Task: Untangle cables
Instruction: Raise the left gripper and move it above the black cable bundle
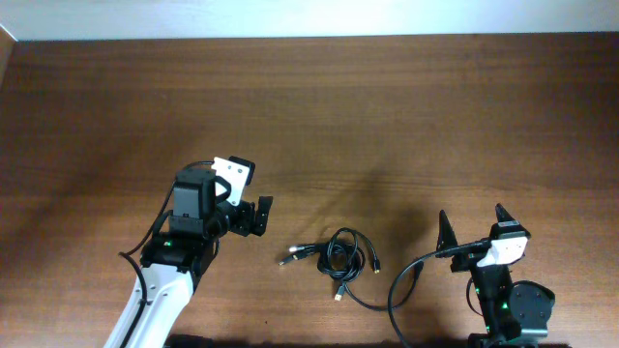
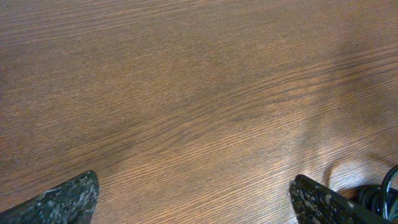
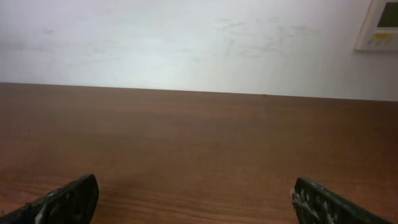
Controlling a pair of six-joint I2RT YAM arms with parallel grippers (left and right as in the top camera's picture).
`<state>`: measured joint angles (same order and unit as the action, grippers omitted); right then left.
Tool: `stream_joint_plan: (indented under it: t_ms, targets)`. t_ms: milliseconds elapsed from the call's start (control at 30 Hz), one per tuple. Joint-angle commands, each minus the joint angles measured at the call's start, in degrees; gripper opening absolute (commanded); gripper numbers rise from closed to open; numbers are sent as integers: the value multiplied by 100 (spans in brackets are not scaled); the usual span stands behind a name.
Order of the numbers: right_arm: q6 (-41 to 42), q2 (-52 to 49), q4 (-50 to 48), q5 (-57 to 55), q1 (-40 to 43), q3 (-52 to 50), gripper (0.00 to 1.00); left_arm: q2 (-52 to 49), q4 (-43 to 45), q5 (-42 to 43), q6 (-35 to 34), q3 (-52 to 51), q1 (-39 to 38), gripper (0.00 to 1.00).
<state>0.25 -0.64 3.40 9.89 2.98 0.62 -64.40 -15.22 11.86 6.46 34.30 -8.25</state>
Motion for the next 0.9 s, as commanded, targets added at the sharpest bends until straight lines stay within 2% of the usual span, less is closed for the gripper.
stream_joint_plan:
  t_ms: [0,867]
  targets:
    - [66,24,31,-70,-35,-31,98,-52,15,92,92,142,-22,99]
    - [68,24,31,-70,-35,-31,98,-52,11,238,92,142,-22,99]
